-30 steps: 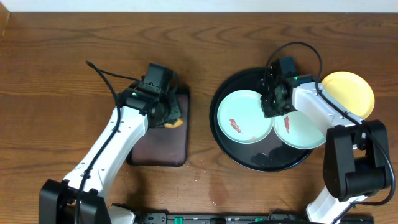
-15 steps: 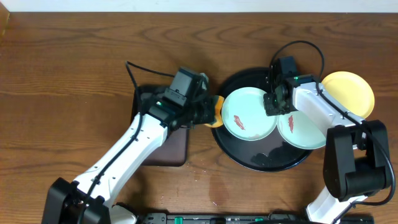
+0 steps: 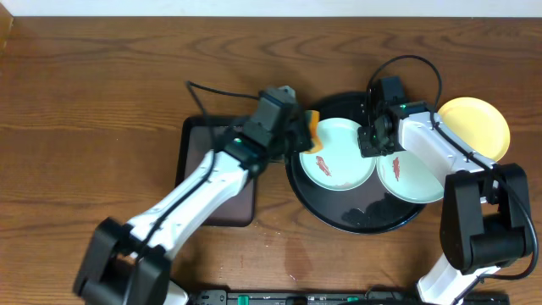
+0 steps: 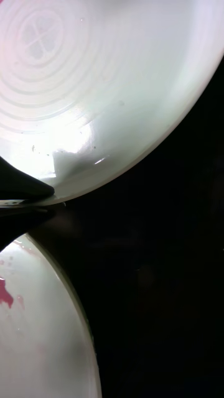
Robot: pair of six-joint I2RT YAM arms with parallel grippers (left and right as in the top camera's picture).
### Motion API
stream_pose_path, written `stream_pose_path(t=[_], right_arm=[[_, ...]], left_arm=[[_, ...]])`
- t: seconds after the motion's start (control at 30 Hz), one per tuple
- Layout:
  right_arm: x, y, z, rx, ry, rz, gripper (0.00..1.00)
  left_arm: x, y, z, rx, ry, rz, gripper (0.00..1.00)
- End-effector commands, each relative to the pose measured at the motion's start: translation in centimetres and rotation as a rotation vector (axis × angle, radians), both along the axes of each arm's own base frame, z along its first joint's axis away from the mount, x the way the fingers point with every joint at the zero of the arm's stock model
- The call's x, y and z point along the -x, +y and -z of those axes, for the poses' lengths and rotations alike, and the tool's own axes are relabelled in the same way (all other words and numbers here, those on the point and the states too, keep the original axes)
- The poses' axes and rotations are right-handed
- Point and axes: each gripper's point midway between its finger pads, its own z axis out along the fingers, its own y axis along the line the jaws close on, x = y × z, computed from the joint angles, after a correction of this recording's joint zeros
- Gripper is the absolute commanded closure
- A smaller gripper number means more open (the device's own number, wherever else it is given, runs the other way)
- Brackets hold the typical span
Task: Clean dirty plates on tray and stack at the side
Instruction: 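Carry the sponge with the left gripper onto the green plate, then scrub the green plate with the sponge in the left gripper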
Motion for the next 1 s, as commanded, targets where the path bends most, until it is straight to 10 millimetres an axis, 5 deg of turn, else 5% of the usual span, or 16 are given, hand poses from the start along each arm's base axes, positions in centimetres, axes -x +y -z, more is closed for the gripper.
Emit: stream_pose_path(t=[0.0, 0.17, 0.4, 0.8, 0.97], right_arm=[[-0.2, -0.4, -0.6, -0.01, -0.017, 0.029, 0.99], [-0.3, -0.4, -0.6, -0.011, -0.018, 0.029, 0.99], [-0.3, -0.4, -0.6, -0.012, -0.02, 0.034, 0.99], [-0.3, -0.4, -0.6, -0.012, -0.02, 0.033, 0.99], [-0.3, -0.4, -0.6, -0.012, -0.02, 0.034, 0.99]], left_arm=[[0.6, -2.3, 2.4, 0.021, 0.059, -0.016, 0.93], [1.0, -5.3, 4.6, 0.034, 0.054, 0.03, 0.93], [0.8, -5.5, 7.0, -0.042, 0.035, -0.053, 0.92], [0.5, -3.9, 7.8, -0.156, -0.014, -0.061, 0.92], [0.3, -2.2, 6.3, -0.218, -0.064, -0.003, 0.93]])
